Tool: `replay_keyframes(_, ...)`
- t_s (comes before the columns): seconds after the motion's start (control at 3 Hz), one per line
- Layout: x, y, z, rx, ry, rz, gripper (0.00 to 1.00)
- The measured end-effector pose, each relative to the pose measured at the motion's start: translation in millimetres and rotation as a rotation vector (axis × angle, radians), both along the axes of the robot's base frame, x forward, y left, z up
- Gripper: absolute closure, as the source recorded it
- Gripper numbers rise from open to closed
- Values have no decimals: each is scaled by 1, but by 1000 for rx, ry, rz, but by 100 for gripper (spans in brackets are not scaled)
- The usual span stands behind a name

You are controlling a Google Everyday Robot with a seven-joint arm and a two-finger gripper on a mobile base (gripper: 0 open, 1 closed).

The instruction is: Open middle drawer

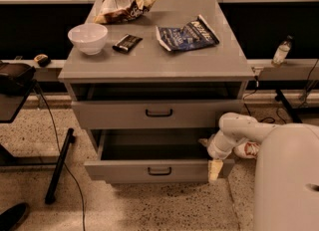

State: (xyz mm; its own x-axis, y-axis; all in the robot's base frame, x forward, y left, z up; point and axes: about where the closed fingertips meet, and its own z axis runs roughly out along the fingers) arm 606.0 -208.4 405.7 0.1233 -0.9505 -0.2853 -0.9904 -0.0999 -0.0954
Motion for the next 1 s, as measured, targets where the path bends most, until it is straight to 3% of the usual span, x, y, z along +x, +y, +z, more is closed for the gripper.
replay_keyframes(0.33,-30,6,-4,7,91,57,11)
replay_keyframes(1.0,-75,26,9,20,156,124,38)
